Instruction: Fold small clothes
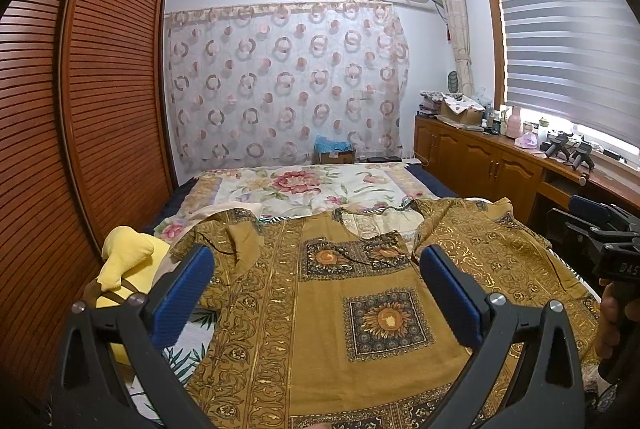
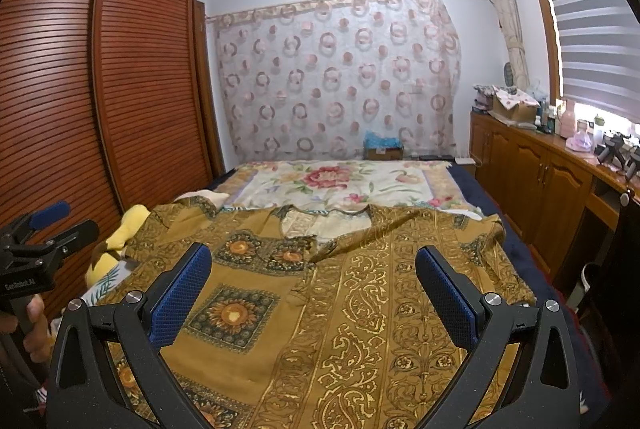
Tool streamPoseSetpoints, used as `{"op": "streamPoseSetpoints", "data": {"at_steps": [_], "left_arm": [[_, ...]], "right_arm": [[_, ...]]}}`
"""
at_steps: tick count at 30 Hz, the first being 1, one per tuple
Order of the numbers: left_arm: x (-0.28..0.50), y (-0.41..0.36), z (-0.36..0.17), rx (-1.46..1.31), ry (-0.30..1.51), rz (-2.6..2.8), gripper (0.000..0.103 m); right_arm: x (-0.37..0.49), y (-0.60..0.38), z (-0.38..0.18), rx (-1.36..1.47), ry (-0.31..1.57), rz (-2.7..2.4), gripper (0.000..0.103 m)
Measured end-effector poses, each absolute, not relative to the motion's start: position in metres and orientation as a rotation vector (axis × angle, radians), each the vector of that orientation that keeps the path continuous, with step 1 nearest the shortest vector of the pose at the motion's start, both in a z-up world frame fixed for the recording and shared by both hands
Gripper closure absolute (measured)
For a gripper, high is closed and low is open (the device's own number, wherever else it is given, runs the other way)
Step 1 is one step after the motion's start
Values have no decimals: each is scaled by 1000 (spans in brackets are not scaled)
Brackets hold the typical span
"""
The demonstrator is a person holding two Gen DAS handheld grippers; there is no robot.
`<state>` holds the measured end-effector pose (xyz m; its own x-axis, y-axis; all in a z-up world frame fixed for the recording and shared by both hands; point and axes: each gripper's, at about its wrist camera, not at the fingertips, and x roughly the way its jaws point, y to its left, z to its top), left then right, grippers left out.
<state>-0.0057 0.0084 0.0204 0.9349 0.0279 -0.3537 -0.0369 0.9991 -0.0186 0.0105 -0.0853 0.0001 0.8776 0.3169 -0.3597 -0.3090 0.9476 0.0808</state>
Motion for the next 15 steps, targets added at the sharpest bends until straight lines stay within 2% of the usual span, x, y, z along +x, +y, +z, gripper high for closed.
{"op": "streamPoseSetpoints", "data": {"at_steps": [15], "left_arm": [[-6,5,19,-19,359,36,0]], "right_arm": [[9,-80,0,22,377,326,0]]}}
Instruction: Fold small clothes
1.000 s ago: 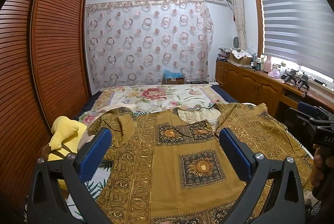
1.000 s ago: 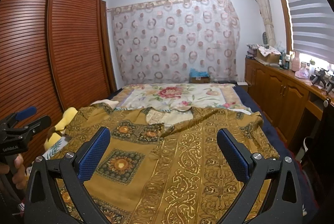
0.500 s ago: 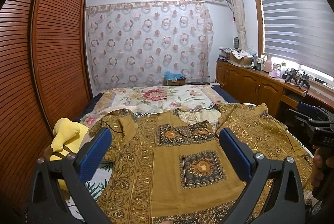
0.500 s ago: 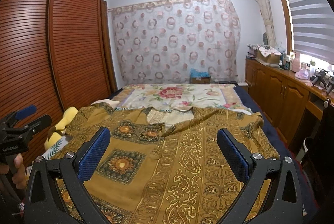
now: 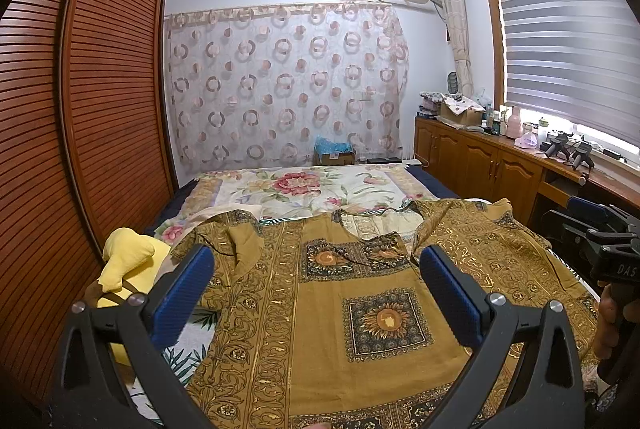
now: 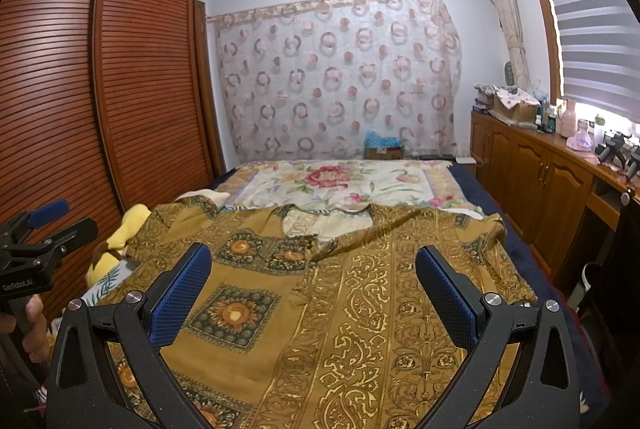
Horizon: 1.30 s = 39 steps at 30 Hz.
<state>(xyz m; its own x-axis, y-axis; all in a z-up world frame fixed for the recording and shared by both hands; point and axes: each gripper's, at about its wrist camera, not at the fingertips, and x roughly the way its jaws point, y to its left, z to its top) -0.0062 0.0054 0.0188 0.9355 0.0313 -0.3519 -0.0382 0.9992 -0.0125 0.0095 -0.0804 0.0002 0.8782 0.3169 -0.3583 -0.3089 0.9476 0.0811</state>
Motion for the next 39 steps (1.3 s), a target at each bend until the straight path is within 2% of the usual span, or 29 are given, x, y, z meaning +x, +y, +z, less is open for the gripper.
{"op": "streamPoseSetpoints", "data": {"at_steps": [31,39], "left_arm": [[-7,3,20,-16,360,37,0],[5,29,13,-42,424,59,0]], "right_arm": [[8,-77,-1,23,373,327,0],[16,-60,-1,26,398,363,0]]}}
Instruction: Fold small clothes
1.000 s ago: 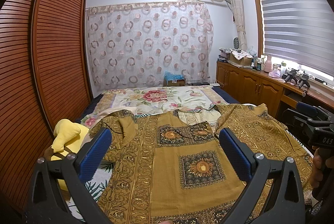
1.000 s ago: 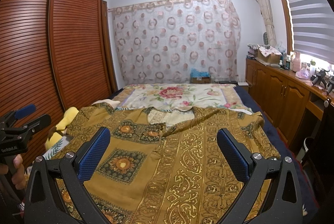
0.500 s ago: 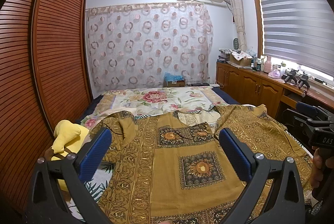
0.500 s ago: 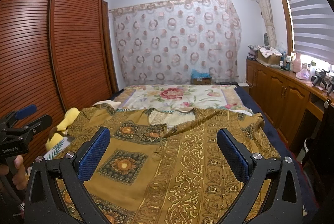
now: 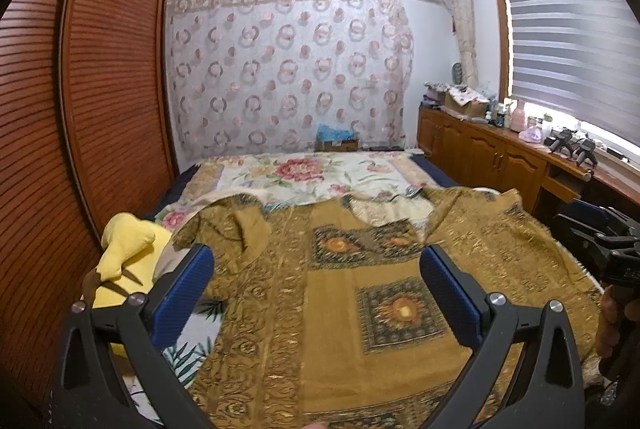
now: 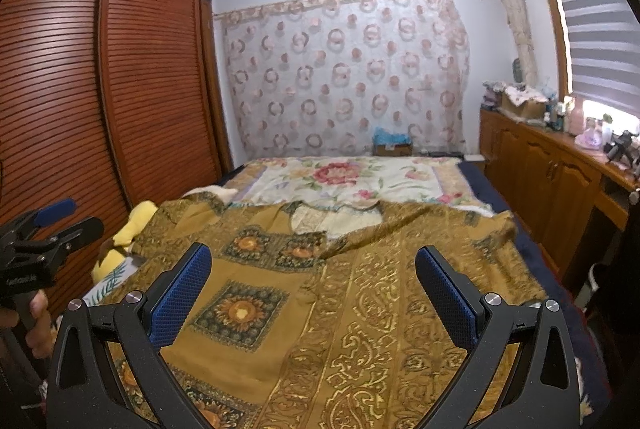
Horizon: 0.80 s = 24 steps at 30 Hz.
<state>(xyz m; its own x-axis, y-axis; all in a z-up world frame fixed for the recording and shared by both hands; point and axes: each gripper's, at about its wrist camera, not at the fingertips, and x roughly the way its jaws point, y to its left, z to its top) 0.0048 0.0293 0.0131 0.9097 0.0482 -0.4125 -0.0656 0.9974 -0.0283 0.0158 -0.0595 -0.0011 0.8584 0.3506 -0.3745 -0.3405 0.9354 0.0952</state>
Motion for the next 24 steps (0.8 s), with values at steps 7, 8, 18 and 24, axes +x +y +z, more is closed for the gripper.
{"op": "streamPoseSetpoints", "data": {"at_steps": [7,8,18,24], "left_arm": [[17,69,-17,-65,480,103,0],[18,76,-19,-67,482,111,0],[36,130,-47,-62,548,172,0],[62,154,-62,-63,610,161,0]], "right_arm": [[33,-37,-19,11,453,403,0],[35,-35,-22,9,460,406,0],[56,-22,-51,-36,527,455,0],[68,-8,-62,-46,556,497,0]]}}
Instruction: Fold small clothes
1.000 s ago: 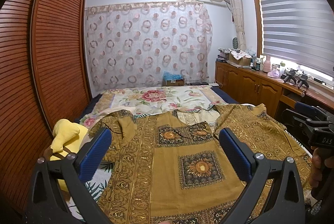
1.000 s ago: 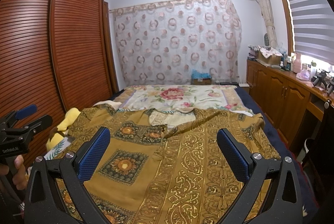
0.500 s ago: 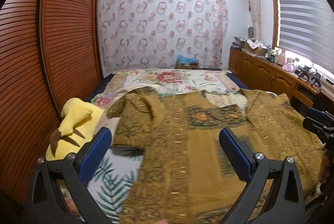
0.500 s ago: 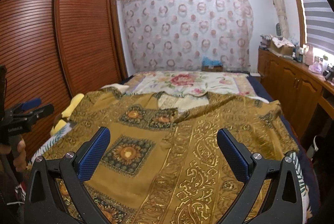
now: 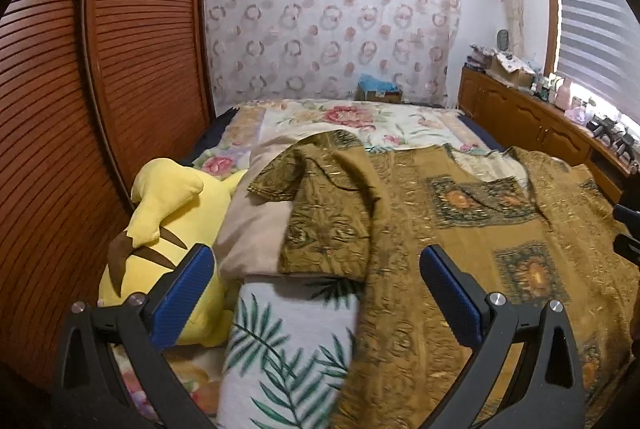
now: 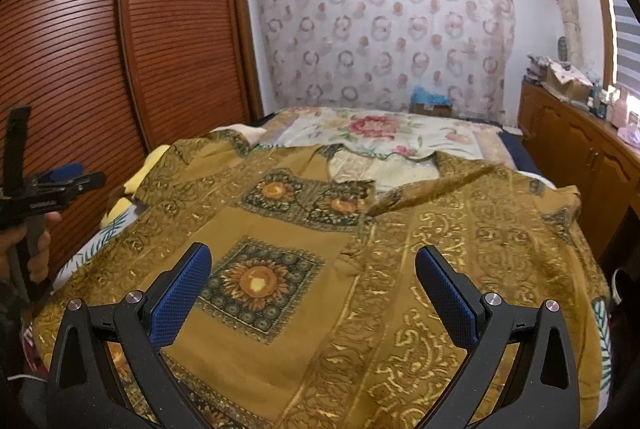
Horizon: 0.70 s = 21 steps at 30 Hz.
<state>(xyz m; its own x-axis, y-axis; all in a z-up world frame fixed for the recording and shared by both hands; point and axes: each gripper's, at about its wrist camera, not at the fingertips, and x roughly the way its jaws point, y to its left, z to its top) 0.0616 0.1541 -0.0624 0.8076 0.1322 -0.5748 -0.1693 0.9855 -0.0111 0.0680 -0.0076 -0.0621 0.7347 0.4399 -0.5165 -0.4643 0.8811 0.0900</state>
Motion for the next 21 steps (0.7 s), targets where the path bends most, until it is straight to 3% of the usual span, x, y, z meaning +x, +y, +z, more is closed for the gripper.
{"op": "streamPoseSetpoints", "data": {"at_steps": [8,15,21], "left_arm": [[98,177,-80,-97,690,115,7],[130,204,-87,-191,752,39,52],[152,206,-102,-187,810,19,57]], "right_arm": [[81,14,-69,-95,581,541,0],[79,28,-72,-108,584,573,0],[81,26,-79,-103,609,576,0]]}}
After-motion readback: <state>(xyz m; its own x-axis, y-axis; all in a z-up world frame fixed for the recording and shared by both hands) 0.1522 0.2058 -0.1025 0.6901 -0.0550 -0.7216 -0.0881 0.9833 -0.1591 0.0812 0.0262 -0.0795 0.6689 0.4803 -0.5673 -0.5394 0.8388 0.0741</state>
